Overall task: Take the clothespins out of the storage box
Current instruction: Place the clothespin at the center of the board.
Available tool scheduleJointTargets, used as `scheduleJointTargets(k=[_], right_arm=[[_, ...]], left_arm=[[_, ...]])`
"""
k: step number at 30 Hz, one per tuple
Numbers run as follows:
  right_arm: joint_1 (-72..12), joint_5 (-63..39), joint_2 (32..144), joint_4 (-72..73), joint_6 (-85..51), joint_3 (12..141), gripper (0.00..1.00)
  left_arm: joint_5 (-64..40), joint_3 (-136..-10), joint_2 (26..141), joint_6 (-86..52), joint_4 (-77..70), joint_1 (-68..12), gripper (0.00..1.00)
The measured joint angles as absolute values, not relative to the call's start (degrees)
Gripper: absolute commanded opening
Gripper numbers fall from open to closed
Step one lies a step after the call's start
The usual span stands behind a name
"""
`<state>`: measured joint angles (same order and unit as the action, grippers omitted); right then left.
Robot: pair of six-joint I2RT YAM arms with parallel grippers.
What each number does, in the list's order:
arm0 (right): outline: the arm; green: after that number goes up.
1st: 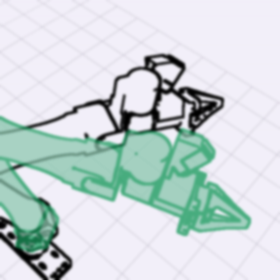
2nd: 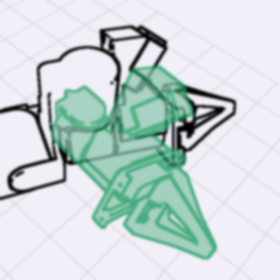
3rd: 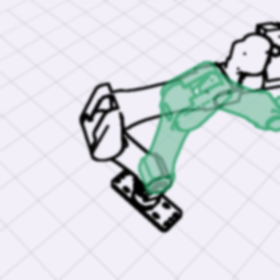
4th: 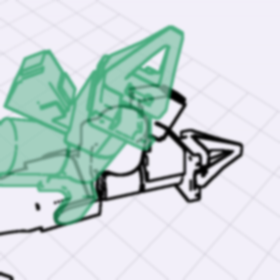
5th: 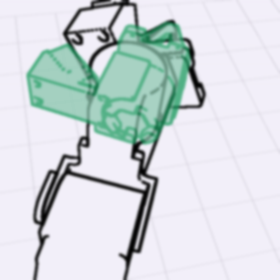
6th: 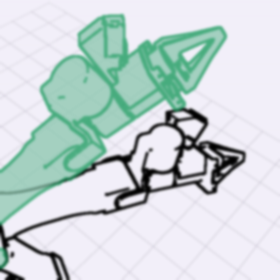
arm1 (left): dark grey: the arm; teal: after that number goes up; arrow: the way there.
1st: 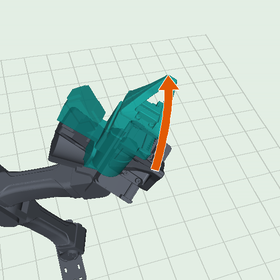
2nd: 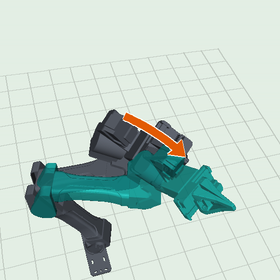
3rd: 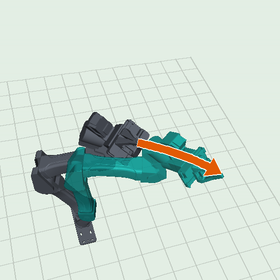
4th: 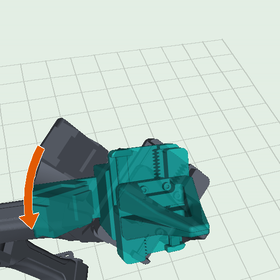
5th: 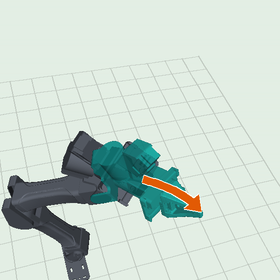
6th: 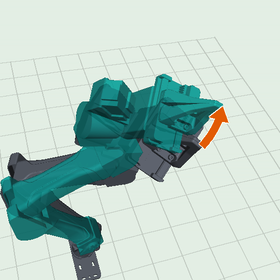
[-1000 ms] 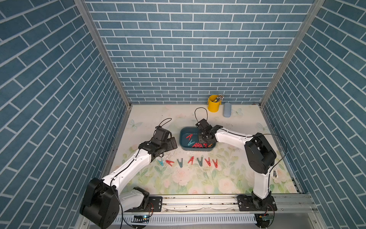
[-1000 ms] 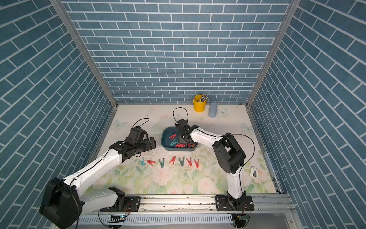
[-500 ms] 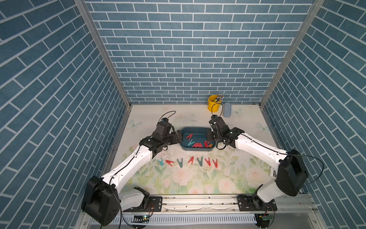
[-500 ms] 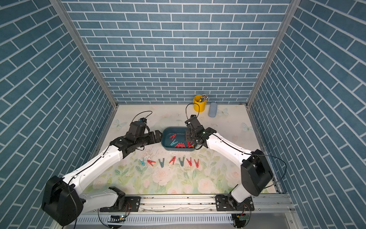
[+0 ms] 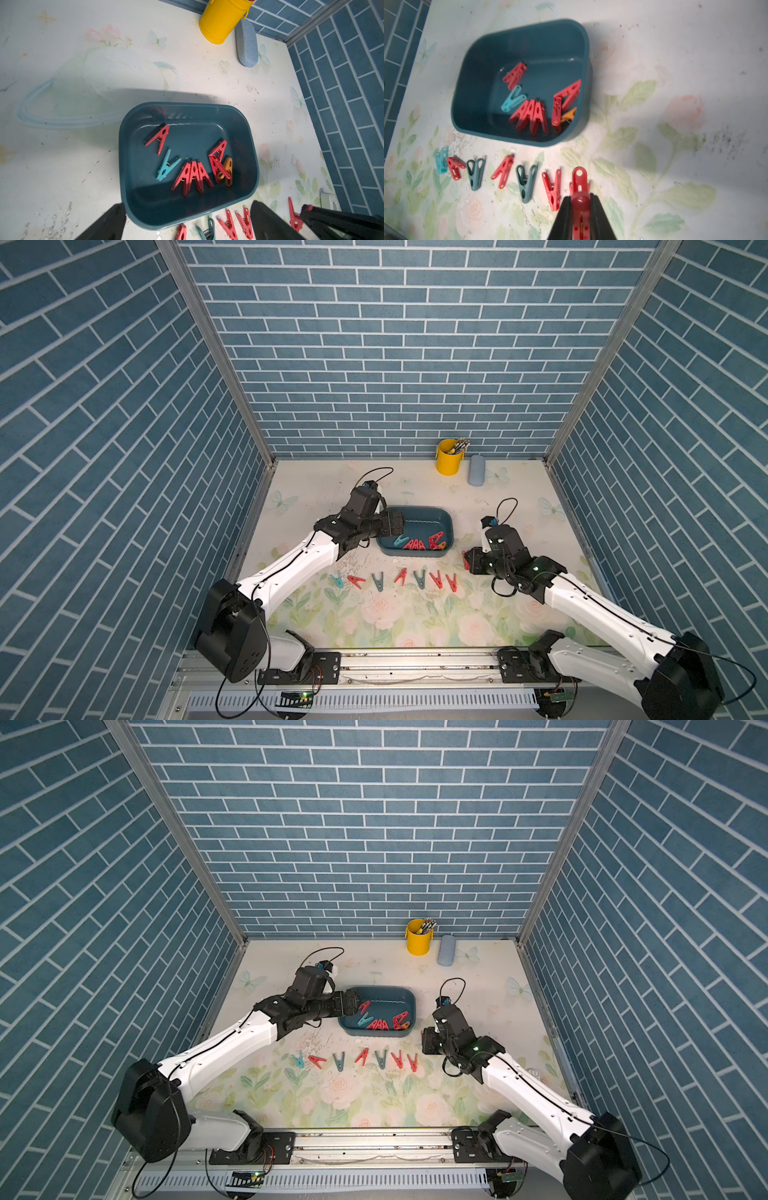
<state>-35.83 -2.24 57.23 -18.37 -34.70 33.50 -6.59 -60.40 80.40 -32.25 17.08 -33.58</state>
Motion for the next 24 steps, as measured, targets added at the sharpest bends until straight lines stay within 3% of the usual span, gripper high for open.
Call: scheduleJointTargets(k=[11, 24], right_arm=[[-30.35, -11.64, 54.72, -8.01, -34.7, 20.82, 0.17], [-22.9, -23.24, 63.05, 5.23, -34.72, 14.9, 0.22]], left_arm=[[-6.0, -61.17, 81.14, -32.16, 17.15, -35.24, 1.0], [-5.39, -61.19, 81.14, -32.36, 17.21, -35.66, 1.0]])
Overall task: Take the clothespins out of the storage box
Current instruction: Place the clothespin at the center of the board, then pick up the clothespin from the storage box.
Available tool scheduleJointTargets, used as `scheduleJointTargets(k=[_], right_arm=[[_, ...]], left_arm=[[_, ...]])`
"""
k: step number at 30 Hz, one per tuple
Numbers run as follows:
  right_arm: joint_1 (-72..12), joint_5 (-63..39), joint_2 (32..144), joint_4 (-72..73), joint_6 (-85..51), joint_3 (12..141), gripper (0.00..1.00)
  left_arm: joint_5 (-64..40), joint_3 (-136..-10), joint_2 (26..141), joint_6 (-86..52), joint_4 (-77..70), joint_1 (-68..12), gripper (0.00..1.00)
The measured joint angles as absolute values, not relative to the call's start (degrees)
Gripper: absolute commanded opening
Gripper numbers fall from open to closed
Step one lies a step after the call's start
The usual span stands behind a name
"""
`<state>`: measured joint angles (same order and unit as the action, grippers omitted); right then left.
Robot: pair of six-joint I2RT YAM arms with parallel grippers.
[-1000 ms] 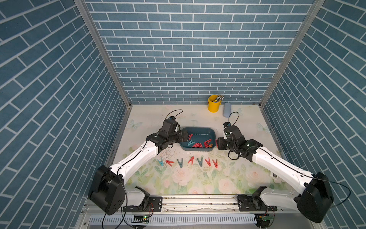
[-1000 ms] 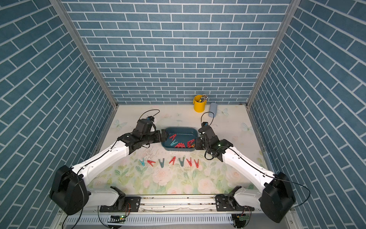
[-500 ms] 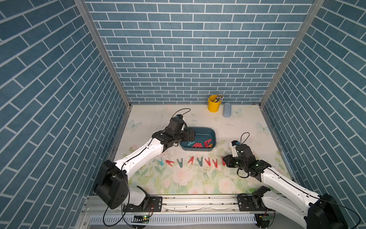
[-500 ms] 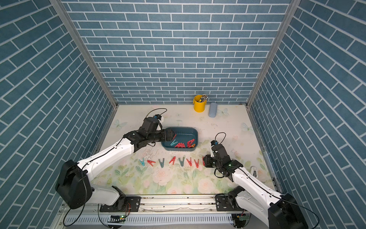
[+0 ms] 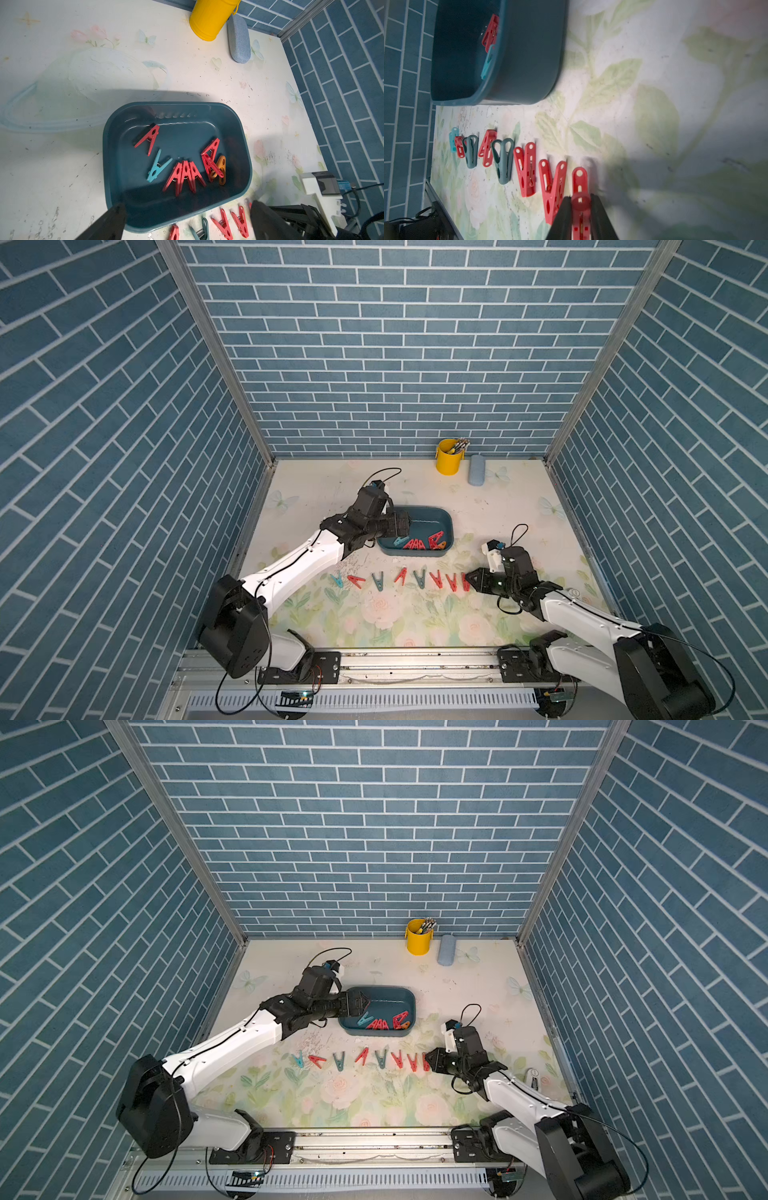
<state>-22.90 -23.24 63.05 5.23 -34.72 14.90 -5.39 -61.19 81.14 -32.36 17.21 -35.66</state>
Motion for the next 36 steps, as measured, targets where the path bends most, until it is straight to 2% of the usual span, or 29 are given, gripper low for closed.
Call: scheduleJointTargets(k=[7, 20, 25, 27, 28, 29, 33, 36], right_arm=[[-21.45, -23.11, 63.42, 4.47, -34.41, 14.85, 0.44], [-21.3, -17.34, 60.75, -5.54, -32.62, 24.62, 0.66], [-21.3, -16.67, 60.93, -6.94, -31.7, 31.27, 0.8], [-21.32, -16.64, 61.36, -7.09, -31.31, 33.52, 0.86], [-21.32, -16.71, 61.87, -7.11, -31.24, 34.65, 0.96], [-21.37, -16.73, 62.39, -7.11, -31.46, 35.57, 1.0], [-21.54, -17.17, 65.36, -7.31, -30.59, 39.94, 0.99], [-21.76, -17.96, 67.53, -7.29, -30.59, 42.92, 0.99]], left_arm=[[-5.23, -61.28, 81.45, -32.34, 17.23, -35.66, 1.0], [-4.32, -63.0, 84.73, -32.18, 17.26, -36.27, 1.0], [-3.29, -64.86, 88.42, -31.42, 17.52, -37.69, 1.0], [-2.85, -65.76, 89.89, -31.2, 17.85, -38.22, 0.97], [-2.61, -66.3, 90.74, -31.14, 18.0, -38.37, 0.94], [-2.5, -66.81, 91.53, -31.09, 18.15, -38.48, 0.91], [-1.02, -69.19, 95.33, -30.41, 19.03, -38.57, 0.74], [0.67, -71.0, 98.32, -29.45, 19.9, -38.54, 0.58]])
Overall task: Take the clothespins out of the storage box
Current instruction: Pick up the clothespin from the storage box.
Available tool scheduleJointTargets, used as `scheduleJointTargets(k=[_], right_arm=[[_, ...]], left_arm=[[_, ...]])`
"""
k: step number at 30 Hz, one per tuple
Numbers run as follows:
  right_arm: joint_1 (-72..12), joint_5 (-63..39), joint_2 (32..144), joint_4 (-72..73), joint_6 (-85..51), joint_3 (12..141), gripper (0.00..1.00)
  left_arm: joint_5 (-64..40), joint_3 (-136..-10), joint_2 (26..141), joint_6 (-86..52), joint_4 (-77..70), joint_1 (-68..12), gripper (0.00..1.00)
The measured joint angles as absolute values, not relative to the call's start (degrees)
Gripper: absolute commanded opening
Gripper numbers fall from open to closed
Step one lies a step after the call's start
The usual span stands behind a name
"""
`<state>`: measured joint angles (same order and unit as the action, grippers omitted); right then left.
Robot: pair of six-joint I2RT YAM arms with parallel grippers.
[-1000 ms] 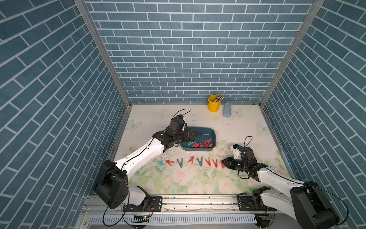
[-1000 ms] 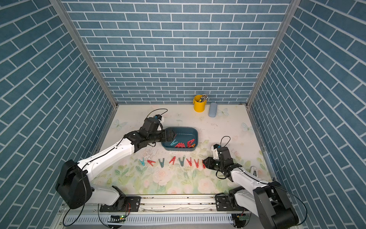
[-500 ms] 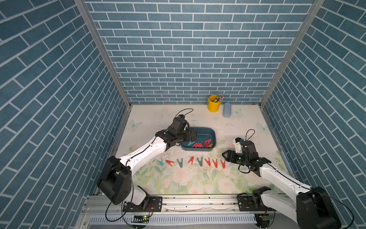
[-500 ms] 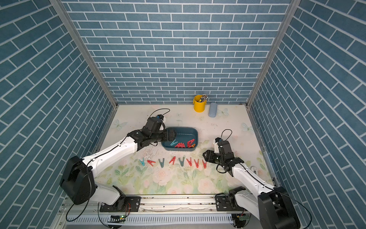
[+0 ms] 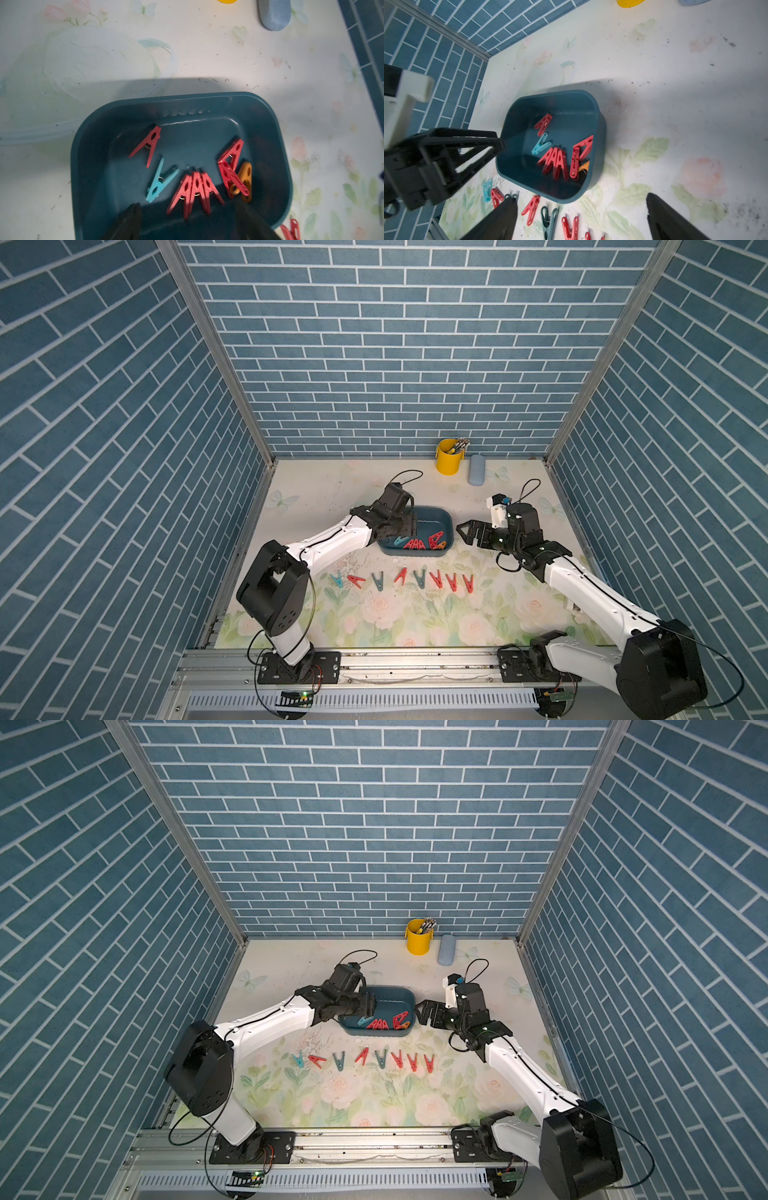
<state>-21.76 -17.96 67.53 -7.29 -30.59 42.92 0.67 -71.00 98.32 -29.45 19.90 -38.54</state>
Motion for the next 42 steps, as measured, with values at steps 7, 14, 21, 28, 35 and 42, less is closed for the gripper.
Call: scheduleJointTargets(k=[7, 14, 21, 28, 35, 42], right_arm=[[-22.33, -20.38, 71.24, -6.76, -30.15, 47.99, 0.99], [-22.61, -22.44, 74.65, -6.39, -29.45, 50.11, 0.99], [-22.61, -23.68, 76.95, -6.42, -28.08, 51.53, 1.0], [-22.61, -24.29, 77.71, -6.42, -27.99, 52.03, 0.99], [-22.61, -24.45, 77.84, -6.42, -27.99, 52.03, 0.99], [-22.61, -24.53, 77.67, -6.26, -28.03, 51.77, 0.99]], left_arm=[[5.23, -75.29, 105.84, -26.33, 22.46, -38.48, 0.3], [6.9, -78.04, 111.59, -24.1, 24.05, -37.74, 0.26], [7.6, -79.15, 114.41, -22.85, 24.62, -37.32, 0.26], [8.21, -79.81, 116.6, -21.98, 24.75, -36.99, 0.26], [8.95, -81.03, 118.02, -21.08, 24.82, -36.71, 0.2], [8.71, -82.26, 118.87, -20.38, 24.86, -36.64, 0.09]])
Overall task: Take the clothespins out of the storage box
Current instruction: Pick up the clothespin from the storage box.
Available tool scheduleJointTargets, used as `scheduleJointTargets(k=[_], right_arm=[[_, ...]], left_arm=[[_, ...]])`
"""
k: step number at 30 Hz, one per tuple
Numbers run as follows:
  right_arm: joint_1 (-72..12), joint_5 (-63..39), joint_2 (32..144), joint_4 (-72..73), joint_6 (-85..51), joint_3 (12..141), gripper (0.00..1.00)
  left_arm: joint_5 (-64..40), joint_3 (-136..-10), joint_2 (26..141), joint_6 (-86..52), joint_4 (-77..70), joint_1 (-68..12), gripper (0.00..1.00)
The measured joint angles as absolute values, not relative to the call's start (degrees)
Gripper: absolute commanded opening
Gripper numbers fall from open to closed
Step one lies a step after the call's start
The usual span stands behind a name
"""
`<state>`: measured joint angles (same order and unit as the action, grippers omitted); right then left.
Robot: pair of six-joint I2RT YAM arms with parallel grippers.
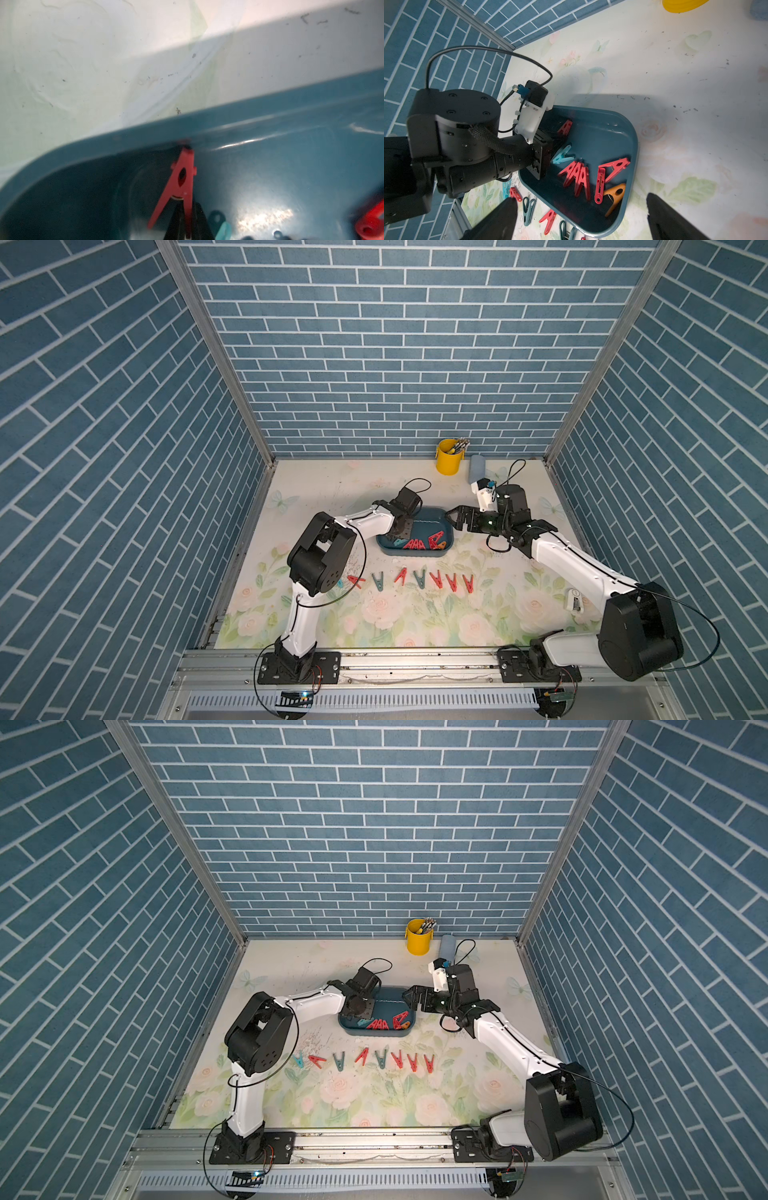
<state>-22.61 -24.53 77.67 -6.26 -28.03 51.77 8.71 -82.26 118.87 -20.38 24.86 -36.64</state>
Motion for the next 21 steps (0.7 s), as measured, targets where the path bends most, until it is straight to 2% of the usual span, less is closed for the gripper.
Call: scheduleJointTargets(k=[10, 21], right_arm=[[-23.53, -24.97, 76.79, -5.69, -28.05, 51.05, 1.0], [-27.99, -25.63, 76.82, -3.84, -28.23, 51.05, 0.99]], left_arm=[[7.86, -81.91, 115.44, -22.63, 26.5, -37.23, 0.04], [7.84, -74.67, 97.69, -29.89, 26.79, -37.52, 0.0]])
